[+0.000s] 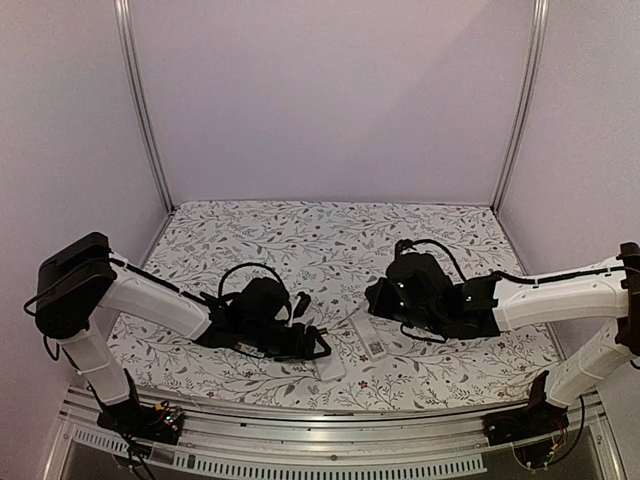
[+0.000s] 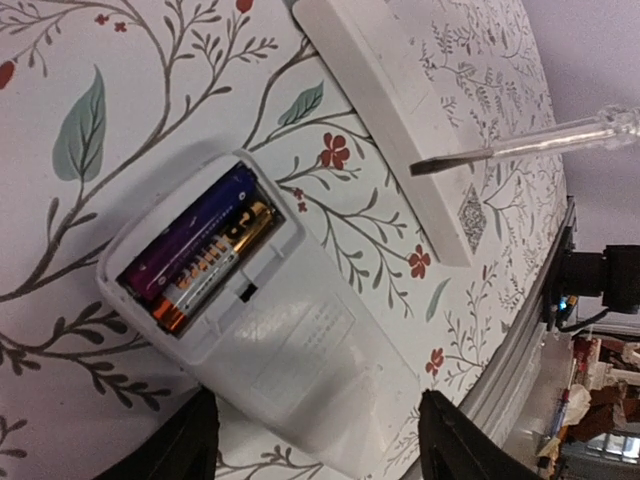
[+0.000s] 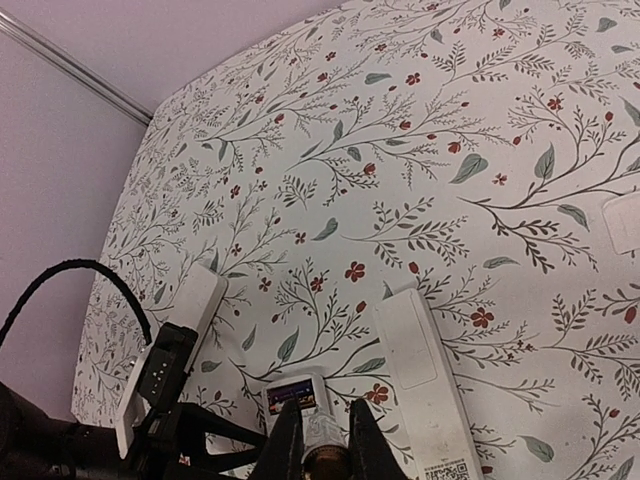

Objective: Unload the batteries from the remote control
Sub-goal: Adjust the remote control without the battery cover at the center of the board.

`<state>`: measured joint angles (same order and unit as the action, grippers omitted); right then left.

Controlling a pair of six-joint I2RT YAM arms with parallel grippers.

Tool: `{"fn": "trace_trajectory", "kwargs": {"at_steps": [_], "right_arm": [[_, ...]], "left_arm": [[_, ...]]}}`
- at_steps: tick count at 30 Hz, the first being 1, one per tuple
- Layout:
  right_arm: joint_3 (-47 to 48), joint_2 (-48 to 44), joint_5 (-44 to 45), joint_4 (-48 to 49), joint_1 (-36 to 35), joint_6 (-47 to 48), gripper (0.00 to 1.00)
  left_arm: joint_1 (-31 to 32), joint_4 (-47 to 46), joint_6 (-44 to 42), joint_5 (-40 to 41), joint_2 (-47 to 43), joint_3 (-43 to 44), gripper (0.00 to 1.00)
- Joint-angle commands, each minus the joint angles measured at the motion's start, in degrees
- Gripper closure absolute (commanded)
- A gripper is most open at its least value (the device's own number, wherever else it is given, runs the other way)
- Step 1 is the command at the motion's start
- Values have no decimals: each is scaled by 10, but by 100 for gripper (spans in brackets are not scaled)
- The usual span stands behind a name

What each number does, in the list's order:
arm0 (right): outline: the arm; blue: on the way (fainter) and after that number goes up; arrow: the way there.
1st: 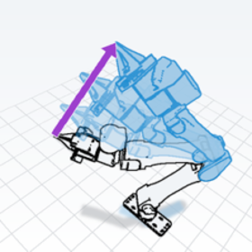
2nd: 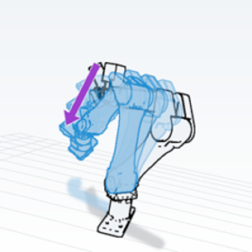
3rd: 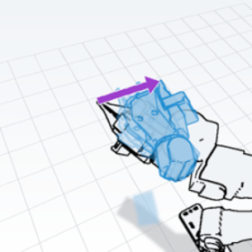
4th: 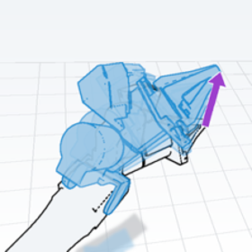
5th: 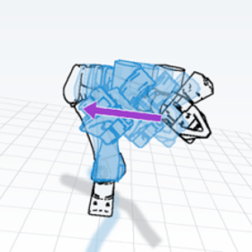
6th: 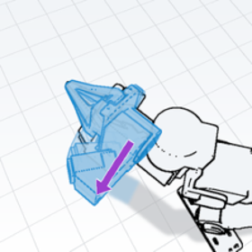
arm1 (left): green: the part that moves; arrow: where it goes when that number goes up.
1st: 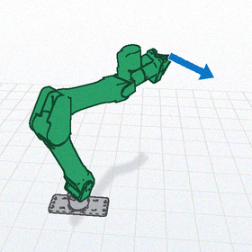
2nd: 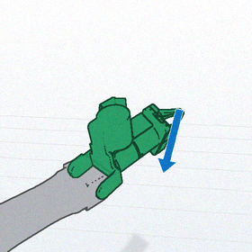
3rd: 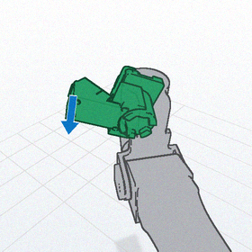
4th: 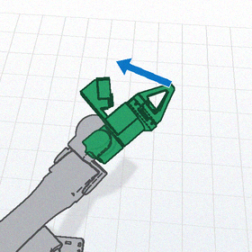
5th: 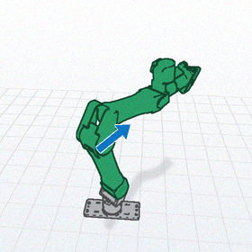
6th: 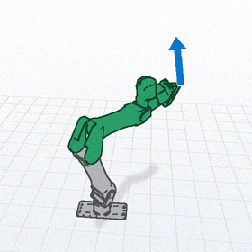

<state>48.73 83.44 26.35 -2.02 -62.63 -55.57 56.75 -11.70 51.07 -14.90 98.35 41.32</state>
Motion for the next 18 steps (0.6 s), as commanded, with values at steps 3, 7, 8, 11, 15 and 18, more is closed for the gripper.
{"fn": "trace_trajectory", "kwargs": {"at_steps": [3,7,8,11,15,18], "right_arm": [[39,19,13,-20,-8,36,100],[72,36,25,-46,-17,63,100],[82,43,30,-57,-20,69,100],[109,60,40,-91,-24,76,100],[124,75,42,-108,-28,76,100],[132,80,39,-114,-29,73,100]], "left_arm": [[-13,33,-12,17,-40,-7,32],[-57,89,-43,-4,-88,-7,33],[-72,110,-58,-9,-97,6,34],[-104,186,-112,-41,-97,44,37],[-136,261,-177,-85,-59,99,42],[-146,305,-220,-94,-23,145,44]]}}
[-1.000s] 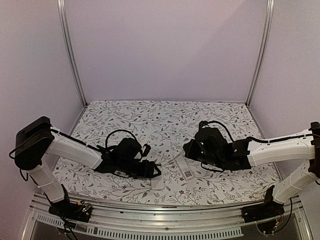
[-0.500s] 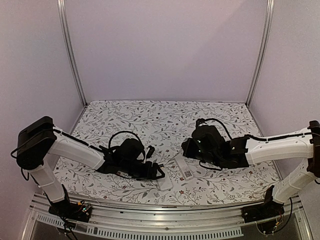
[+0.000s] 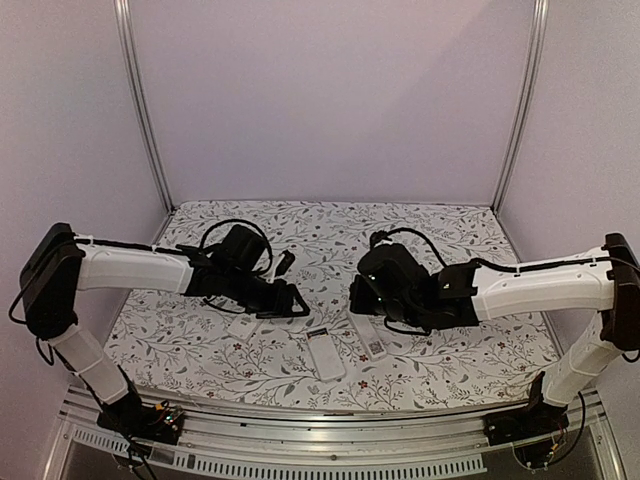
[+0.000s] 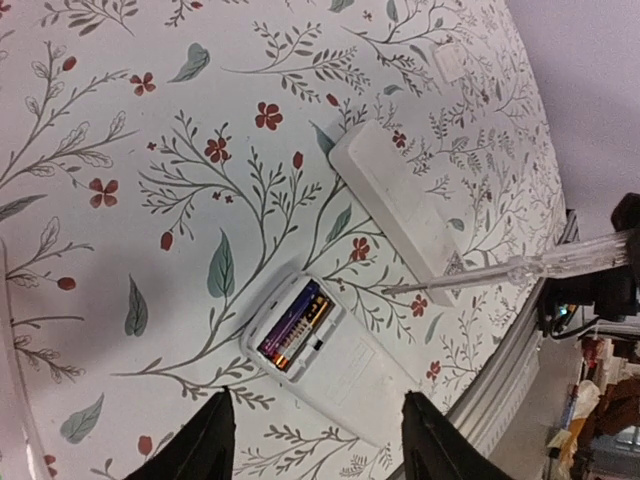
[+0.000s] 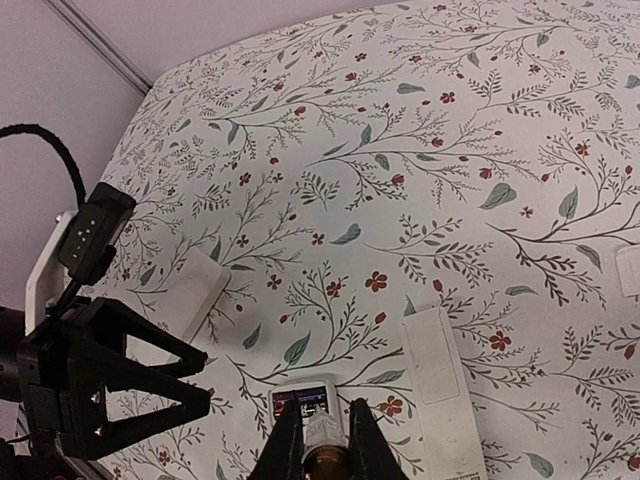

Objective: Unload the batteries from the remote control
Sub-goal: Adjust the remote control without the battery cover at the center of the board, then hold the remote control without the battery cover at the center of the board.

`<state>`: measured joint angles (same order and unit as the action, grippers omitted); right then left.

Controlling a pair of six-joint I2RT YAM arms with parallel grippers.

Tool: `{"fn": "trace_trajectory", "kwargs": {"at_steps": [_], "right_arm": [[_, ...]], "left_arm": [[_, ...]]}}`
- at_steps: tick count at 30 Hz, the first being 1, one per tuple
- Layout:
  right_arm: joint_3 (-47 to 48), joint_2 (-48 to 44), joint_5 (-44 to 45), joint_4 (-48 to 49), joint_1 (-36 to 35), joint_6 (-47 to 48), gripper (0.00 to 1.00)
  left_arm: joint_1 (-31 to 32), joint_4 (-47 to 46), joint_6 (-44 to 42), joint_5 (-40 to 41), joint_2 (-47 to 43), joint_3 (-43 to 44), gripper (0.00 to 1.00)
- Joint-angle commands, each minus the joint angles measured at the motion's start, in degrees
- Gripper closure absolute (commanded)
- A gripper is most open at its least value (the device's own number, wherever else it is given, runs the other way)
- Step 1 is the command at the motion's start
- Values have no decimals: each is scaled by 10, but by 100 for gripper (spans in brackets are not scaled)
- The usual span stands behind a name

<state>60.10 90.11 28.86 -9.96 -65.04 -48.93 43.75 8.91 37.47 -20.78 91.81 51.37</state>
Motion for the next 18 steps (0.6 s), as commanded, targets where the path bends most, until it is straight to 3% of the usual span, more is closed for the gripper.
{"fn": "trace_trajectory", "kwargs": {"at_steps": [1,8,18], "right_arm": [[21,15,13,-39,-5,6,100],[58,45,19,-76,-9,-2,100],[93,73,8,-94,-12,16,100]], "left_arm": [[-18,107,-96,-32,55,57,44],[-22,104,-117,-21,130,93,50],[-21,75,-118,-26,144,74,61]]}}
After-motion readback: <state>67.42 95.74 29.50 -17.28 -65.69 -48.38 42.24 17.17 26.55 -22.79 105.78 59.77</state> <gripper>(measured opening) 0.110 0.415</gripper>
